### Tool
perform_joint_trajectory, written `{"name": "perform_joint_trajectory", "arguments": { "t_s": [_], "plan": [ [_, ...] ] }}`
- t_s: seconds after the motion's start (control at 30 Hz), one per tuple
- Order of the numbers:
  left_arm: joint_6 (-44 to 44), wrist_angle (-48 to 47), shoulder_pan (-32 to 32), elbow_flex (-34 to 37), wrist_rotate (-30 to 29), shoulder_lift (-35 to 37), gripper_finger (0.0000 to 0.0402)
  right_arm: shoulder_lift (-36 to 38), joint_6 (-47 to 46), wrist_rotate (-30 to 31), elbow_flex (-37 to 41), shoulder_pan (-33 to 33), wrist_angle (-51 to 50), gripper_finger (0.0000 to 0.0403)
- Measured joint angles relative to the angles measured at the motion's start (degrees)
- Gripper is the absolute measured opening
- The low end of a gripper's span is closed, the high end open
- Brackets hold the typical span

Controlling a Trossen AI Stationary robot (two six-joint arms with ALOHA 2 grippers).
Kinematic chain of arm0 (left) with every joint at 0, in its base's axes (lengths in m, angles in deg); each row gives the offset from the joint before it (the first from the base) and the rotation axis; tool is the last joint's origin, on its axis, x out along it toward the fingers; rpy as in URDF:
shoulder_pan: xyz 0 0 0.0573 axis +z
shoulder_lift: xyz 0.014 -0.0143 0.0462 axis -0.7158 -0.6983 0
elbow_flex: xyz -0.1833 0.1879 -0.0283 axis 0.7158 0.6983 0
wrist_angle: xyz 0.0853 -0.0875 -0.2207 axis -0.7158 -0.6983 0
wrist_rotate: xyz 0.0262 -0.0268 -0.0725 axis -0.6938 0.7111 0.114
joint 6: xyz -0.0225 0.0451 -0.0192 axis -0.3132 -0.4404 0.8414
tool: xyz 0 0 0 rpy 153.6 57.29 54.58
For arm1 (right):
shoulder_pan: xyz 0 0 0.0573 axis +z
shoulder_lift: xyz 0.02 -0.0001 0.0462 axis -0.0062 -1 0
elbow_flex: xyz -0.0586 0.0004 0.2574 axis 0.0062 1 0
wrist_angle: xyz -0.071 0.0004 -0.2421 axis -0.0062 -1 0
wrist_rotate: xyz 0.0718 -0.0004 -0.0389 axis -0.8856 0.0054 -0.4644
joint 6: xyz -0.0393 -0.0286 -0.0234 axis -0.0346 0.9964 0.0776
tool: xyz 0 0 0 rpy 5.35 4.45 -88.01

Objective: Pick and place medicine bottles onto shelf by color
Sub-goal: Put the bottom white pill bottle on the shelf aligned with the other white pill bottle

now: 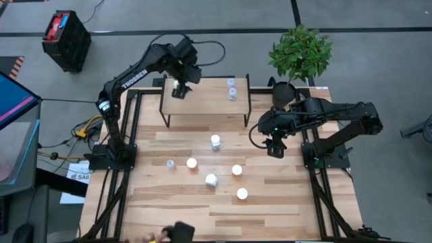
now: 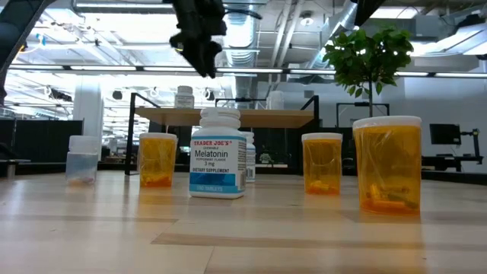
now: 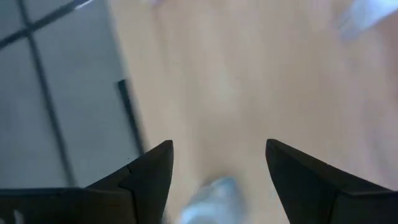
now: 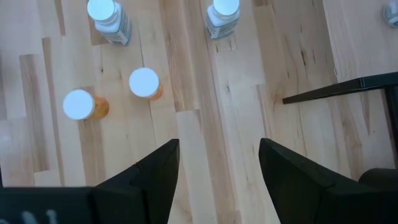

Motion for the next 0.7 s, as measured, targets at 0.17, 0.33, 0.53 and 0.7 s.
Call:
{"name": "perform_joint_trajectory", "arguments": {
  "t_s": [0.17,0.33,0.53,0.7],
  "plan": [
    [16.01,-2.82,-4.97,1.03,4.91,0.01,0.0242,0.00,-2.84,0.00,0.00,0.02,0.41,0.0244],
    [24.73,-8.00,-9.37,3.10,9.41,0.02,0.0242,0.00,-6.85,0.00,0.00,0.64,-0.90,0.0244],
    [27.55,-13.26,-14.60,7.94,17.33,0.12,0.0242,0.00,-8.88,0.01,-0.02,3.54,-3.22,0.0244],
    [30.63,-13.29,-19.34,12.45,17.74,0.46,0.0226,-0.02,-8.88,0.02,-0.02,6.55,-3.32,0.0244]
  ]
}}
